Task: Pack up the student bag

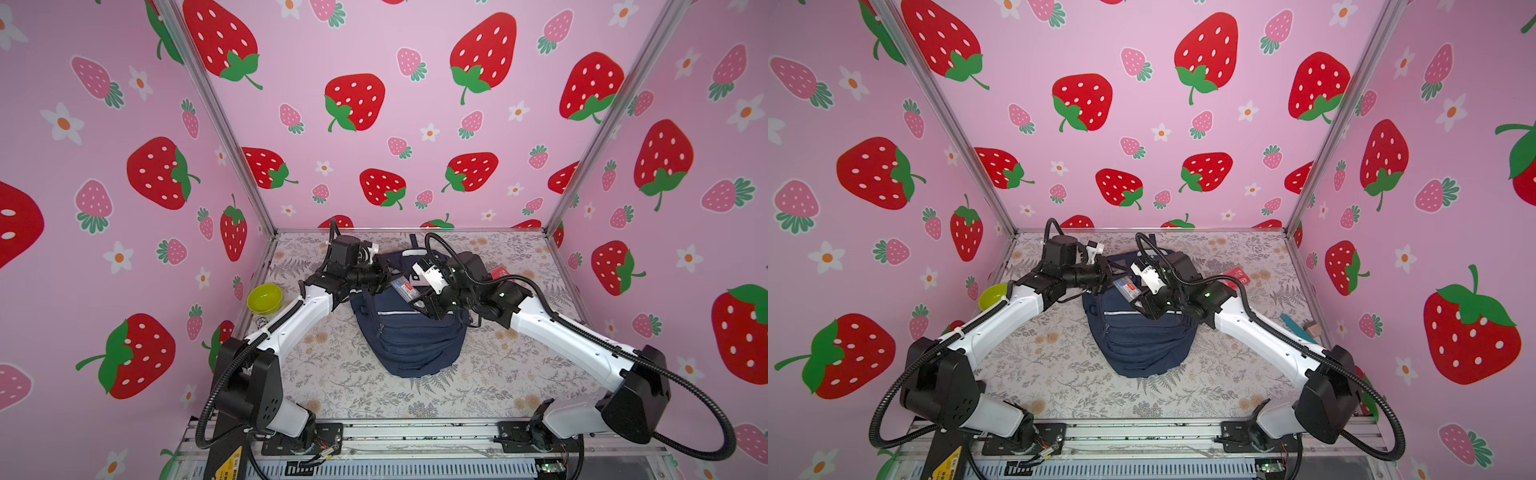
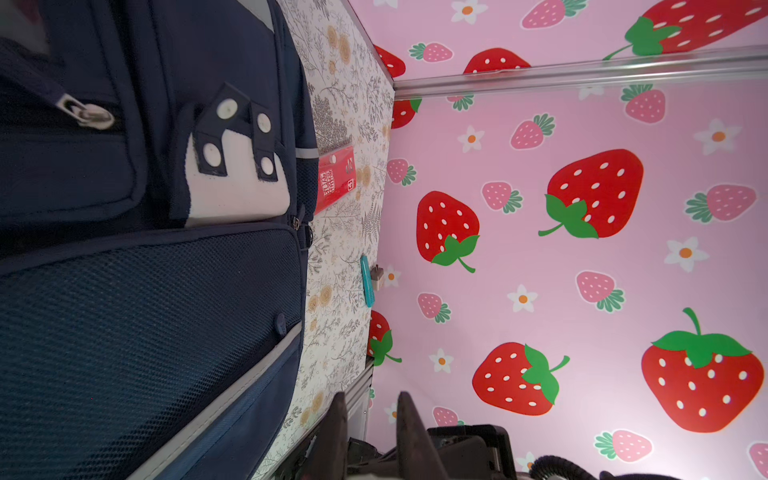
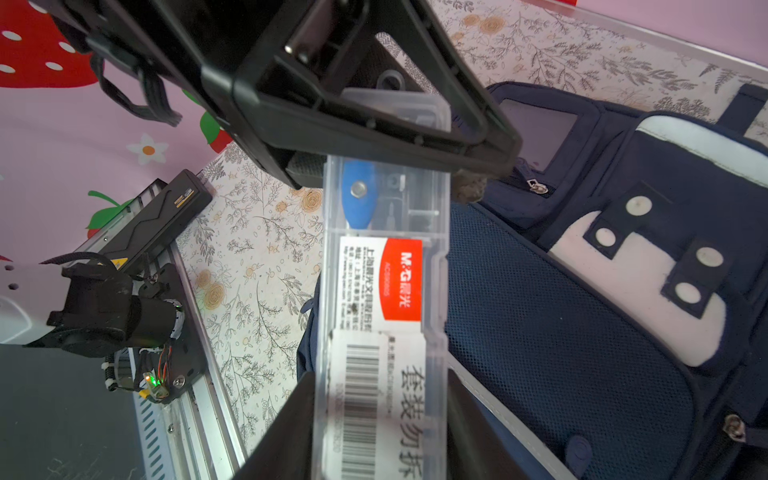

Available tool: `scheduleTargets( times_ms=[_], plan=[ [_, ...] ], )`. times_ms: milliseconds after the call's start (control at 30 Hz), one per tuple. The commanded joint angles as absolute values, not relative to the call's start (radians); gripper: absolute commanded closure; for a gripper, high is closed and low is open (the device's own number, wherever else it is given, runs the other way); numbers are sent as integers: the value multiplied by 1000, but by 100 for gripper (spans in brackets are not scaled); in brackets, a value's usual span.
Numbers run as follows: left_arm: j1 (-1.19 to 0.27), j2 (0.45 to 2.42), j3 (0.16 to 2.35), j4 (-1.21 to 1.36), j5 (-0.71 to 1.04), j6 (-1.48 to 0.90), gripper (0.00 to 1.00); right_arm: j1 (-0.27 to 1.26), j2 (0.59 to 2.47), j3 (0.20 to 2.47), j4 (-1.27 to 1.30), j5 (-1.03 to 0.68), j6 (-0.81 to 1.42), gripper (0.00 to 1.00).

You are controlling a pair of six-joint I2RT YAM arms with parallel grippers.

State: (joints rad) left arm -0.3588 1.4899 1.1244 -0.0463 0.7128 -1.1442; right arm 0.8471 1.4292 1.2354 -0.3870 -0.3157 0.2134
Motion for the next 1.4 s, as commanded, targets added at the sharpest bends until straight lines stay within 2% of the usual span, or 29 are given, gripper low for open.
scheduleTargets(
  times_ms=[0, 100, 200, 333, 467, 600, 767, 867, 967, 1133, 1300, 1333, 1367],
  plan=[
    [-351, 1435, 1098, 88, 637, -1241, 100, 849, 1428, 1286, -418, -233, 229, 42],
    [-346, 1401, 1056, 182, 583, -1272, 100, 843, 1384, 1300, -435, -140, 280, 32],
    [-346, 1369, 997, 265, 514, -1320, 100, 805, 1327, 1300, -418, -147, 397, 24],
    [-342, 1346, 909, 442, 462, -1423, 100, 723, 1329, 1244, -271, -397, 653, 23],
    [-341, 1348, 870, 548, 470, -1466, 100, 655, 1357, 1126, 5, -593, 947, 32],
    [-339, 1346, 815, 664, 454, -1521, 100, 649, 1370, 1095, 69, -552, 1027, 33],
    [-342, 1384, 792, 747, 474, -1550, 100, 656, 1387, 1026, 226, -596, 1122, 37],
    [-341, 1419, 770, 844, 476, -1598, 100, 663, 1408, 1024, 246, -611, 1135, 40],
    [-343, 1448, 765, 891, 483, -1617, 100, 664, 1420, 1028, 250, -612, 1140, 47],
    [-344, 1465, 758, 914, 485, -1622, 100, 661, 1432, 1051, 244, -613, 1134, 66],
    [-348, 1471, 762, 870, 489, -1605, 100, 645, 1427, 1059, 225, -620, 1119, 74],
    [-348, 1473, 764, 859, 491, -1600, 99, 639, 1421, 1053, 227, -620, 1117, 75],
    [-352, 1474, 765, 855, 494, -1595, 91, 633, 1418, 1048, 228, -623, 1115, 76]
  ],
)
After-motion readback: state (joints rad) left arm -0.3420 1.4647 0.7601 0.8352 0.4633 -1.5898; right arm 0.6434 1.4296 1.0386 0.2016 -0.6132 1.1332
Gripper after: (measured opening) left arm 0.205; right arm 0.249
